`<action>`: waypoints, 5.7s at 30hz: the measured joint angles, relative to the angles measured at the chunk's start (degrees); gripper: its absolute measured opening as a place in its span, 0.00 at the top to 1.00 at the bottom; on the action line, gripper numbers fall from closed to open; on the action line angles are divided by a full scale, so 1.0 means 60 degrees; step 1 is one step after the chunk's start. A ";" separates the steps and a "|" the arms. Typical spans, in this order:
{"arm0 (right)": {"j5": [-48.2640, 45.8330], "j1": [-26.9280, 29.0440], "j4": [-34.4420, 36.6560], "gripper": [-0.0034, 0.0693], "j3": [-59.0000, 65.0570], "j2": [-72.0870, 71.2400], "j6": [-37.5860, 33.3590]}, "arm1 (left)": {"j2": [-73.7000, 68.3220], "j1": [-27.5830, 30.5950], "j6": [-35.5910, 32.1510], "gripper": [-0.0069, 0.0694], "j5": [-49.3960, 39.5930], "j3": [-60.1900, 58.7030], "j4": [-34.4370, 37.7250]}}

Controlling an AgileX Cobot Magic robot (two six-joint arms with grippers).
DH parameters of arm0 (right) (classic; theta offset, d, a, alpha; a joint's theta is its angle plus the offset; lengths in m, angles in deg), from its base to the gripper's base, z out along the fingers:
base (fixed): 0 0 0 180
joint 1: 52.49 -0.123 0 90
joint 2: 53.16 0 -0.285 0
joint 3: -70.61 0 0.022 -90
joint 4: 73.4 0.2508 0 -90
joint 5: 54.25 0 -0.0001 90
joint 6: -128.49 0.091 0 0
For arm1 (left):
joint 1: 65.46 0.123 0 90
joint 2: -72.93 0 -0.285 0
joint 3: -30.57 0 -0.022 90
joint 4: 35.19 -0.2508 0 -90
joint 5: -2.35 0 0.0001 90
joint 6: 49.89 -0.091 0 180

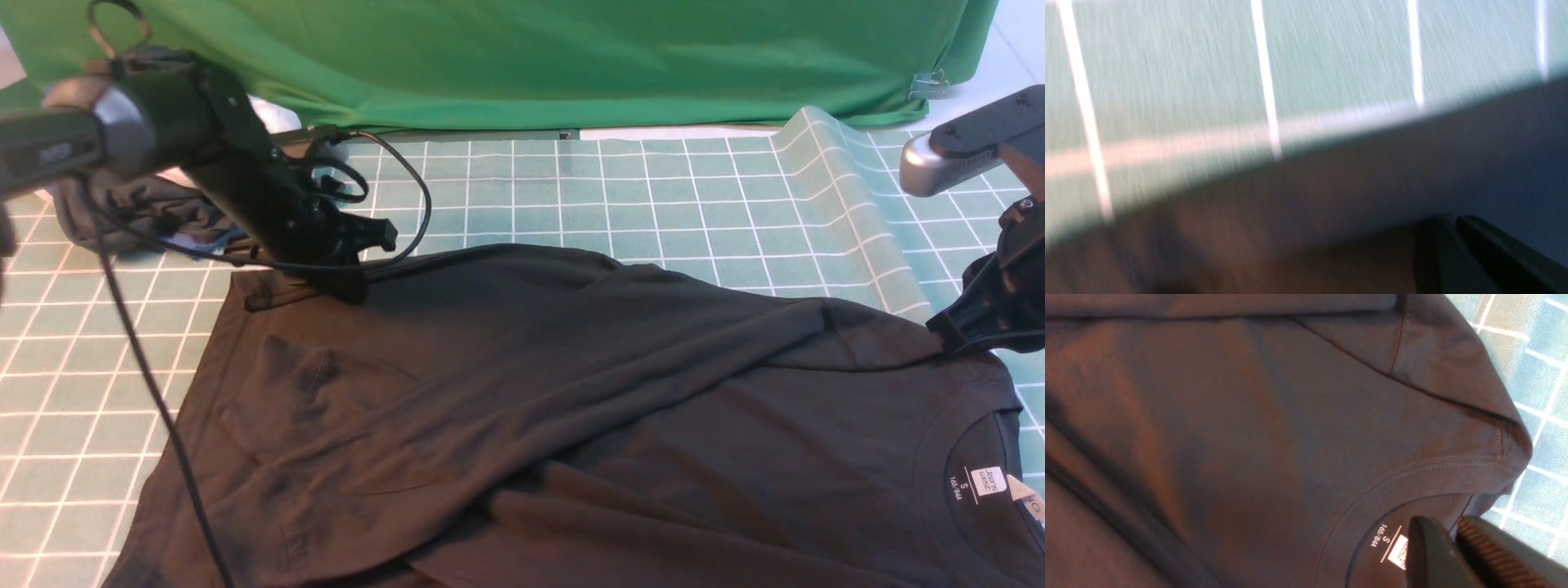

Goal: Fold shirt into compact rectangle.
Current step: 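Grasp the near edge of the shirt at its hem and shoulder corners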

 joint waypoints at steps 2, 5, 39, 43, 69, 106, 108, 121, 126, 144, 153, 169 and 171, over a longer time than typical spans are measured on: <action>0.0000 0.0000 0.0000 0.82 0.0000 0.0000 -0.0010 | -0.0345 0.0000 0.0454 0.89 0.0032 0.0607 -0.0442; 0.0000 0.0000 0.0000 0.82 0.0000 0.0000 -0.0018 | -0.0703 -0.0004 0.0955 0.89 0.0001 0.1355 -0.1205; 0.0921 0.1545 0.1348 0.23 -0.3690 0.5549 -0.3074 | 0.5302 -0.0001 0.0423 0.89 -0.0386 -0.3022 -0.0268; 0.0812 0.1495 0.1348 0.23 -0.4294 0.6240 -0.3319 | 0.5863 -0.0001 0.0385 0.89 -0.0357 -0.3353 -0.0268; -0.0194 0.1436 0.1358 0.41 -0.4802 0.7412 -0.3777 | 0.6483 -0.0001 0.0210 0.89 0.0167 -0.3408 -0.0268; 0.1536 0.2261 -0.0029 0.45 -0.6779 0.7894 -0.0621 | 0.6483 -0.0001 -0.0045 0.89 -0.0238 -0.3408 -0.0387; 0.0163 0.2271 -0.0113 0.30 -0.7381 0.7852 -0.0466 | 0.6492 -0.0001 -0.0065 0.89 -0.0812 -0.3468 -0.0391; -0.1849 0.2030 0.0057 0.90 -0.6261 0.4293 0.0516 | 0.8292 -0.2425 0.3261 0.89 -0.2918 -0.7029 -0.1891; -0.1541 0.2009 0.0424 0.91 -0.4538 0.2588 0.0302 | 0.8334 -0.3595 0.4926 0.88 -0.3055 -0.8381 -0.2225; -0.0604 0.2009 0.2493 0.90 -0.2548 0.0964 -0.1046 | 0.8346 -0.4098 0.7951 0.13 -0.0188 -1.0959 -0.2981; -0.0662 0.2009 0.2922 0.88 -0.2548 0.0964 -0.1305 | 0.8336 -0.4090 0.8021 0.31 0.0474 -1.1080 -0.2771; -0.1525 0.2009 0.2934 0.86 -0.2548 0.0454 -0.1734 | 0.9168 -0.4090 0.7442 0.90 -0.0712 -0.9937 -0.3132; -0.1645 0.2009 0.2934 0.86 -0.2548 0.0368 -0.1757 | 0.9417 -0.4090 0.7430 0.90 -0.1067 -0.9600 -0.3313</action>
